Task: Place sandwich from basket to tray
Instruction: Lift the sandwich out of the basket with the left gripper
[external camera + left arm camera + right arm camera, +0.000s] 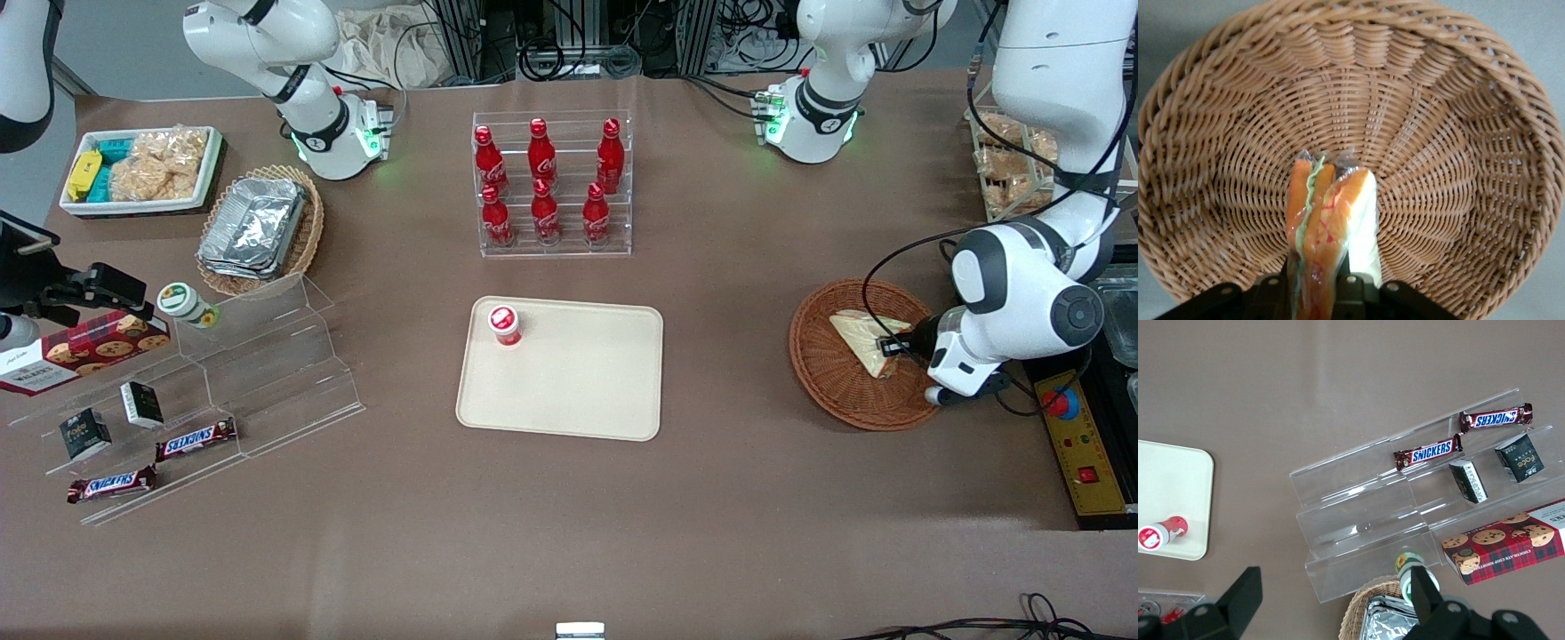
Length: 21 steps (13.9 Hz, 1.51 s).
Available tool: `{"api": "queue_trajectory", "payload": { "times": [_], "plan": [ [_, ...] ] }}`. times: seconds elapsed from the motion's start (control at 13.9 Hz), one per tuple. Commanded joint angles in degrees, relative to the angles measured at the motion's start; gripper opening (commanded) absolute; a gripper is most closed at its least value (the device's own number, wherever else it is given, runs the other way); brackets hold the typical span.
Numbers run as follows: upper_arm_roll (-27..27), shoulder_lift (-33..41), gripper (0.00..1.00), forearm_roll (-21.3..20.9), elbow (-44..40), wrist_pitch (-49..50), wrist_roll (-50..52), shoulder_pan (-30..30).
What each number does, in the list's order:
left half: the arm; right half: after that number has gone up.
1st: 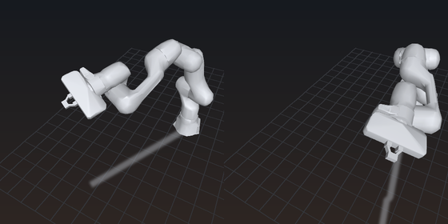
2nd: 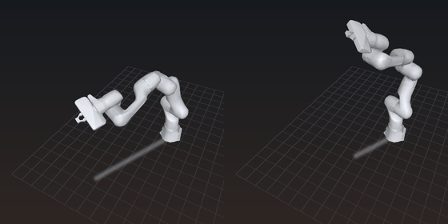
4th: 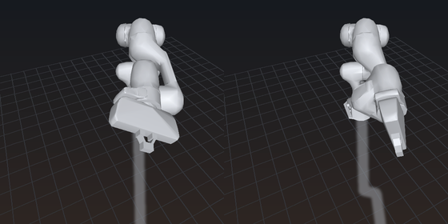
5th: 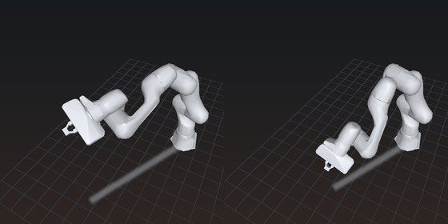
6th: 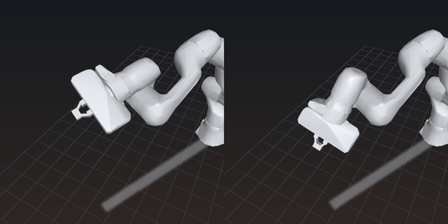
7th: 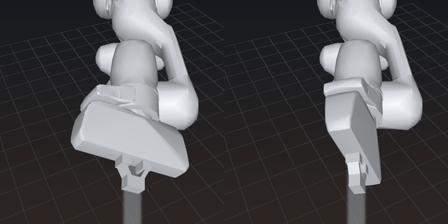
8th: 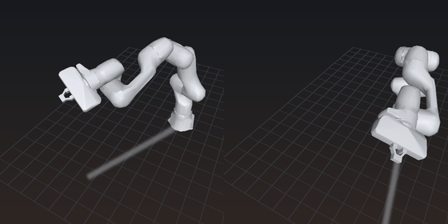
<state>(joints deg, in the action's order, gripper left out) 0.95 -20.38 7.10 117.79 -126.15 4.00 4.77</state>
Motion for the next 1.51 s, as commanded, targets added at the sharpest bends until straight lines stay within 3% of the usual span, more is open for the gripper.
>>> {"api": "queue_trajectory", "payload": {
  "times": [0.0,0.22,0.43,0.65,0.86,1.15,1.44],
  "plan": [
    [-0.4,3.6,0.24,0.6,-3.7,4.7,0.0,-0.2],
    [-1.4,8.7,0.25,0.5,-11.9,16.0,0.3,-0.6],
    [-3.2,15.5,0.25,-0.2,-14.7,23.9,0.9,-0.6],
    [-8.6,19.9,0.26,-1.0,-19.9,34.2,6.3,-0.6],
    [-18.2,19.6,0.25,-3.4,-28.6,42.1,19.1,-0.6],
    [-31.9,17.9,0.25,-6.0,-29.1,41.9,33.4,-0.6],
    [-41.4,7.4,0.26,-13.8,-29.4,36.6,43.9,-3.0]
  ]
}}
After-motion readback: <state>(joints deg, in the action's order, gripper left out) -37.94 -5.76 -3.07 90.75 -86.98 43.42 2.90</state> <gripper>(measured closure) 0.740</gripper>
